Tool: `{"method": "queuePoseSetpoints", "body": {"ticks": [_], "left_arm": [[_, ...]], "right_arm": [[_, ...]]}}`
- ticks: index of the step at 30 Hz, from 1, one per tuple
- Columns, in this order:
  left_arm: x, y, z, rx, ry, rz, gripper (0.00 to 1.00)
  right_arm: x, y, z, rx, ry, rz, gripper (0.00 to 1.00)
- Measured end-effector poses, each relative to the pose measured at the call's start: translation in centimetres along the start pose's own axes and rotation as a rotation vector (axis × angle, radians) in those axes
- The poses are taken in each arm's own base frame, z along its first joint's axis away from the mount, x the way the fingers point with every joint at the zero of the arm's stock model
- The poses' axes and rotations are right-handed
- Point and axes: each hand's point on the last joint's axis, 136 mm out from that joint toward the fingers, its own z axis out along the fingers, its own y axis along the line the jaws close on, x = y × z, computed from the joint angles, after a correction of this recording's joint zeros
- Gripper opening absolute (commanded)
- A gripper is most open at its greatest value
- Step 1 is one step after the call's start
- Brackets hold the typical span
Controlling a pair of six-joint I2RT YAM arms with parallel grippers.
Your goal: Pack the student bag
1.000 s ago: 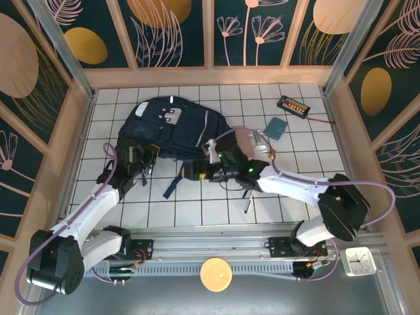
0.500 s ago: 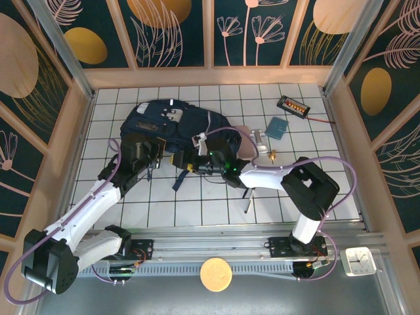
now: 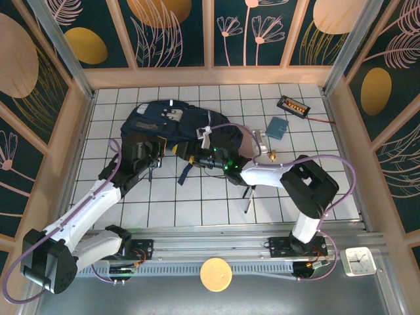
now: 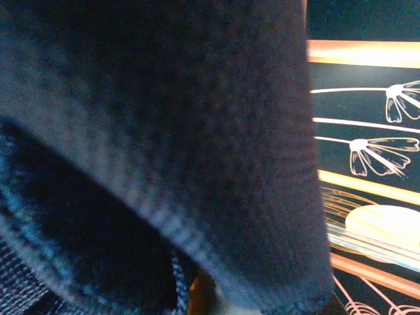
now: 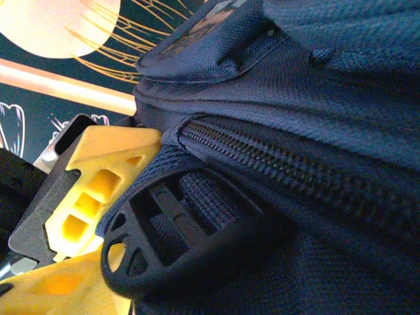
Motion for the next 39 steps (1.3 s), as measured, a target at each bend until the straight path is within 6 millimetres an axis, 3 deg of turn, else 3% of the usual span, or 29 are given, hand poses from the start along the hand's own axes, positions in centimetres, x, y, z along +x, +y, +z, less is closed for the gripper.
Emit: {"method": "queuePoseSetpoints", "body": {"ticks": [3, 8, 14, 18, 26, 31, 34, 39], "left_arm": [[0.0, -0.1, 0.0, 0.002, 0.0, -0.01, 0.0], [0.0, -0.2, 0.0, 0.008, -0.001, -0.019, 0.0], [0.0, -0.2, 0.0, 0.008, 0.0, -0.022, 0.0], [0.0, -0.2, 0.0, 0.009, 0.001, -0.022, 0.0], [0.2, -0.2, 0.0, 0.009, 0.006, -0.023, 0.0], [0.2, -0.3, 0.0, 0.013, 0.006, -0.023, 0.0], [0.3, -0.3, 0.0, 0.015, 0.008, -0.023, 0.0], [0.3, -0.1, -0.1, 0.013, 0.011, -0.023, 0.0]], "right_arm": [[-0.1, 0.0, 0.0, -0.001, -0.002, 0.003, 0.58], [-0.1, 0.1, 0.0, -0.007, -0.004, 0.001, 0.44], [-0.1, 0.1, 0.0, -0.006, -0.004, 0.003, 0.43], [0.0, 0.0, -0.1, -0.005, 0.0, 0.002, 0.34], [0.6, -0.5, -0.9, 0.004, 0.009, 0.007, 0.33], [0.3, -0.5, -1.4, 0.007, 0.002, 0.005, 0.19], [0.3, -0.4, -1.4, -0.001, 0.008, -0.004, 0.0], [0.5, 0.0, -1.5, -0.014, 0.018, -0.001, 0.0]]}}
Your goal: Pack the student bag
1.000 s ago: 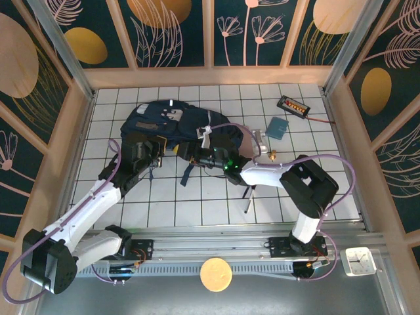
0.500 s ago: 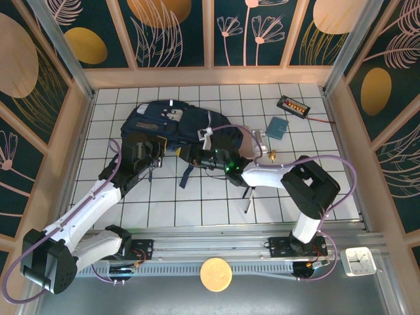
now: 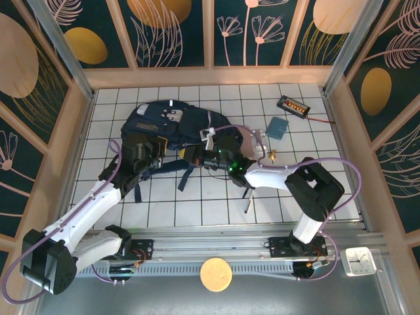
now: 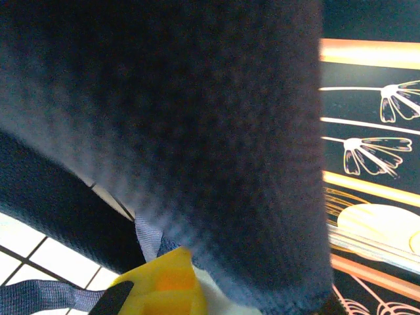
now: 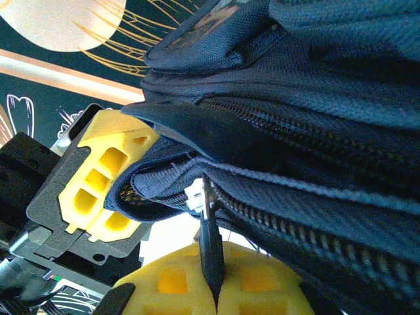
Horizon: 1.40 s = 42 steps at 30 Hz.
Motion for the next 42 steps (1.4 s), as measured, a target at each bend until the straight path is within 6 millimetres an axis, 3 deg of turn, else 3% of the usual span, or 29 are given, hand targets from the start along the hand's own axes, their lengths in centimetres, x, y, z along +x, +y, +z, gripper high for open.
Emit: {"method": "queuePoseSetpoints", "body": {"ticks": [10, 15, 19, 24, 28, 31, 35, 36, 38, 40, 42], "left_arm": [[0.3, 0.9, -0.5, 0.002, 0.015, 0.0, 0.0], [0.2, 2.0, -0.8, -0.012, 0.015, 0.001, 0.0], [0.0, 3.0, -1.3, -0.019, 0.008, 0.008, 0.0], [-2.0, 4.3, -2.6, -0.03, -0.028, 0.03, 0.0], [-4.2, 5.4, -3.1, -0.059, -0.058, 0.053, 0.0], [-5.2, 6.9, -3.1, -0.103, -0.056, 0.076, 0.0], [-7.0, 9.7, -2.6, -0.182, -0.043, 0.101, 0.0], [-7.5, 10.4, -2.4, -0.204, -0.039, 0.102, 0.03], [-8.6, 12.0, -1.7, -0.26, -0.029, 0.115, 0.53], [-9.3, 13.1, -1.1, -0.31, -0.016, 0.137, 0.72], [-9.2, 13.0, -1.0, -0.319, 0.008, 0.169, 0.95]], "right_arm": [[1.0, -0.2, -1.7, 0.039, 0.024, -0.013, 0.0], [2.0, -1.8, -2.5, 0.121, 0.08, -0.004, 0.0], [1.8, -3.3, -4.7, 0.221, 0.1, 0.007, 0.0], [0.5, -5.8, -9.0, 0.356, 0.092, 0.009, 0.0], [-0.1, -9.5, -11.5, 0.473, 0.112, 0.006, 0.0], [0.5, -11.1, -11.9, 0.52, 0.17, -0.039, 0.0], [1.7, -11.6, -11.2, 0.531, 0.259, -0.142, 0.0], [2.0, -11.4, -10.9, 0.529, 0.275, -0.165, 0.0], [2.8, -10.8, -10.1, 0.513, 0.308, -0.207, 0.0], [3.6, -10.3, -9.2, 0.497, 0.334, -0.226, 0.0], [4.2, -10.1, -8.4, 0.484, 0.35, -0.234, 0.0]]}}
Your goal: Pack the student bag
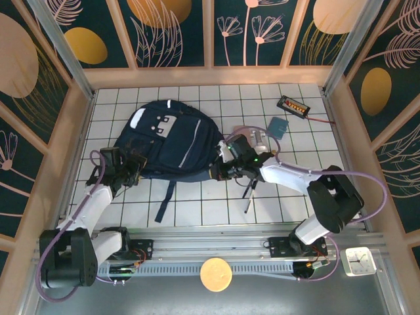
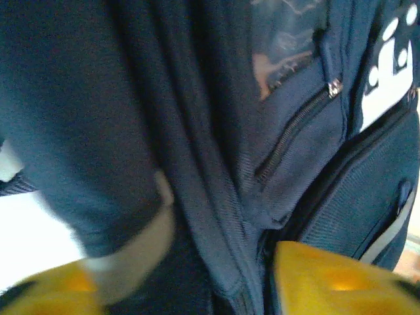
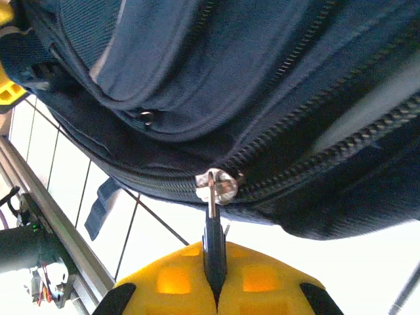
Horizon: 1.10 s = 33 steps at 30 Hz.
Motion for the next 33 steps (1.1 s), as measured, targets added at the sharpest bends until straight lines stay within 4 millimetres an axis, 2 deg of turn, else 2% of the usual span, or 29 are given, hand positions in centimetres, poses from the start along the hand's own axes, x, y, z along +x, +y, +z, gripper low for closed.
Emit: {"method": "queuePoseSetpoints", "body": {"ticks": [1, 5, 8, 11, 13, 16, 19, 21, 24, 25, 27, 30, 33], "left_arm": [[0.1, -0.7, -0.6, 0.022, 0.0, 0.023, 0.99], [1.4, -3.7, -3.7, 0.147, -0.012, 0.086, 0.99], [5.9, -5.7, -4.7, 0.248, 0.084, 0.125, 0.99], [11.5, -5.4, -3.3, 0.246, 0.233, 0.118, 0.99], [14.4, -4.5, -1.3, 0.18, 0.305, 0.109, 0.99], [16.9, -3.4, 1.5, 0.08, 0.347, 0.101, 0.99], [17.4, -3.3, 3.3, 0.039, 0.331, 0.085, 0.97], [17.2, -3.6, 3.8, 0.041, 0.311, 0.065, 0.85], [16.8, -3.8, 4.5, 0.038, 0.285, 0.036, 0.44], [16.8, -3.6, 4.9, 0.029, 0.28, 0.034, 0.34], [16.8, -2.8, 5.7, 0.0, 0.275, 0.03, 0.02], [16.9, -2.4, 6.5, -0.025, 0.279, 0.065, 0.0], [16.9, -2.8, 6.1, -0.048, 0.28, 0.176, 0.0]], "right_arm": [[0.1, 0.2, 0.3, -0.005, 0.004, 0.003, 0.0], [0.0, 0.4, 1.3, -0.025, 0.009, 0.028, 0.0], [-0.2, 0.8, 1.6, -0.033, 0.01, 0.031, 0.0], [-0.2, 1.3, 1.7, -0.043, 0.008, 0.029, 0.0], [-0.1, 1.5, 1.7, -0.047, 0.009, 0.03, 0.0], [0.0, 1.7, 1.8, -0.051, 0.01, 0.029, 0.0], [0.0, 1.9, 1.9, -0.053, 0.008, 0.028, 0.0], [0.0, 1.9, 1.9, -0.053, 0.007, 0.029, 0.0], [0.2, 2.0, 1.8, -0.057, -0.004, 0.037, 0.0], [0.2, 1.9, 1.7, -0.056, -0.008, 0.039, 0.0], [0.3, 1.8, 1.6, -0.053, -0.016, 0.043, 0.0], [0.7, 1.5, 1.6, -0.041, -0.013, 0.053, 0.0], [0.5, 1.3, 1.6, -0.033, -0.019, 0.042, 0.0]]}}
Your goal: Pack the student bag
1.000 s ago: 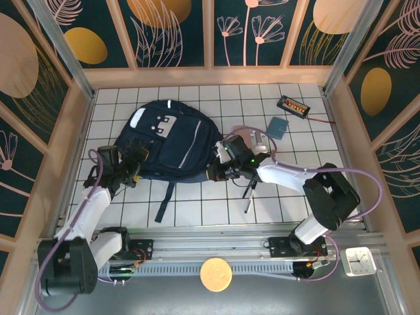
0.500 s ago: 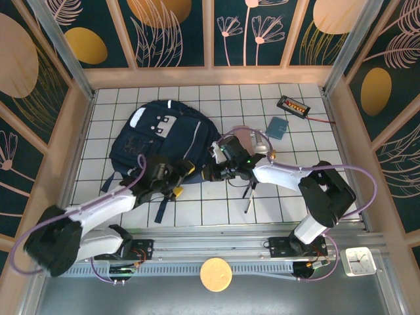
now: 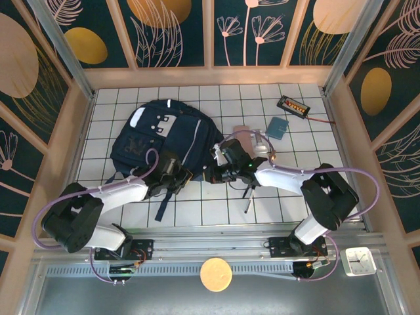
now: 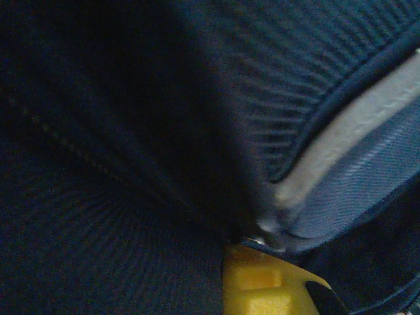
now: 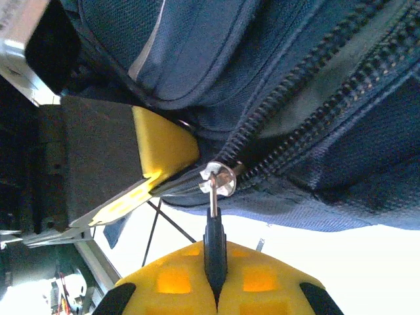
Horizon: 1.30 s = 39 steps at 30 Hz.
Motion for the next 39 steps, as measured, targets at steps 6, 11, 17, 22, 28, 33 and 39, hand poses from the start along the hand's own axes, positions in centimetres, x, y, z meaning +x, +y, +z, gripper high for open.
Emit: {"method": "queuePoseSetpoints", "body": {"ticks": [6, 11, 17, 22, 28, 33, 39], "left_arm": [[-1.0, -1.9, -3.8, -0.063, -0.017, 0.344, 0.0], [-2.0, -0.9, -7.1, -0.113, -0.008, 0.533, 0.0], [-3.3, 2.2, -8.4, -0.212, 0.033, 0.602, 0.0], [-6.4, 3.7, -9.2, -0.237, 0.007, 0.524, 0.0], [-11.3, 5.0, -8.3, -0.361, 0.036, 0.464, 0.0], [-16.6, 4.2, -8.8, -0.386, -0.043, 0.456, 0.64], [-15.3, 1.5, -12.2, -0.153, -0.199, 0.376, 0.99]], "right_arm": [[-1.8, -1.9, -1.2, 0.01, -0.023, -0.025, 0.0], [-4.2, -3.3, -2.6, 0.021, -0.041, -0.068, 0.0], [-5.0, -4.5, -1.6, 0.025, 0.004, -0.094, 0.0], [-4.8, -3.8, -1.5, 0.001, 0.014, -0.097, 0.0], [-1.5, 0.2, -0.6, -0.014, 0.028, -0.127, 0.0], [1.0, 3.8, 1.4, -0.055, 0.077, -0.146, 0.0], [0.2, 5.4, 4.0, -0.09, 0.102, -0.131, 0.0]]}}
